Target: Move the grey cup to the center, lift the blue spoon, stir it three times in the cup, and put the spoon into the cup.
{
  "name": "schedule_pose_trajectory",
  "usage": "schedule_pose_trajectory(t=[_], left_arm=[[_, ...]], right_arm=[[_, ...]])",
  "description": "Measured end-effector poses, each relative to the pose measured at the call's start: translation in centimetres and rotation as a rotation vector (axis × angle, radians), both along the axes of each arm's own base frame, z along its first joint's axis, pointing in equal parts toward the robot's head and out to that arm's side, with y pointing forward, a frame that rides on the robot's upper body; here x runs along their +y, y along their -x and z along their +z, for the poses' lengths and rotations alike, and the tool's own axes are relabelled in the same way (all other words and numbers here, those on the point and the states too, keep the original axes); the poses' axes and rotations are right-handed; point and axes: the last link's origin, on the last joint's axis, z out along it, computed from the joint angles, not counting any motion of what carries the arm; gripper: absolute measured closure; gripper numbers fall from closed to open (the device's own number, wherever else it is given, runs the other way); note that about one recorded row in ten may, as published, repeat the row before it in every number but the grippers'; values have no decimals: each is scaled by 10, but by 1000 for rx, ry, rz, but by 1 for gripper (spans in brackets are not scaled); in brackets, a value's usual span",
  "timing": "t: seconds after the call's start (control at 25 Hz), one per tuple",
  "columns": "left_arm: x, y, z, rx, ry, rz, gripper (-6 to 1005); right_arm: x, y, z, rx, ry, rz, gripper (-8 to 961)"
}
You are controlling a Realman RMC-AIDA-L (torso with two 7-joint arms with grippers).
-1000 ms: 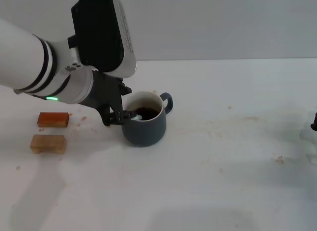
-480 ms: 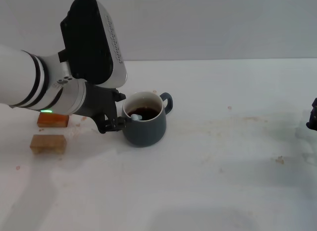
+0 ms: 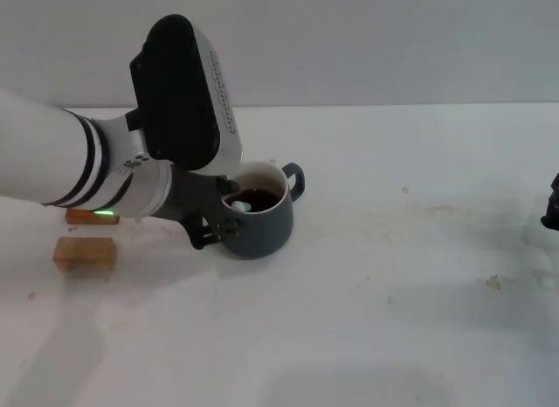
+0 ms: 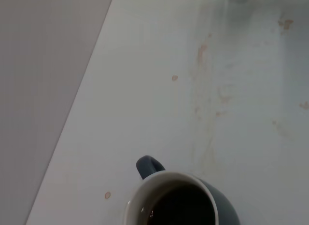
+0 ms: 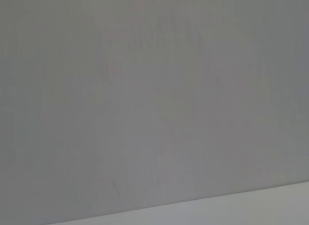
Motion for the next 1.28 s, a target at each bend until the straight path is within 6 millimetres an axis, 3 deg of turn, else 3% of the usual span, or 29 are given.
schedule_pose_trajectory(t=[0.64,0.84,1.08,1.12,1.28], left_arm=[[0,-7,-9,-23,-4,-28,627],[0,-7,-10,-25,-3,-22,778],[-2,-8,-13,-25,3,-24,797],[-2,-9,-13,-25,3,-24,973],[-1,-10,-13,-26,2,-26,979]], right_arm=[[0,-3,3,-10,0,-5,919],[-1,-5,5,-14,-2,-5,919],[-2,-5,5,-25,5,1,919],[-2,-5,5,-27,6,3,919],[-2,-5,5,-27,6,3,919]])
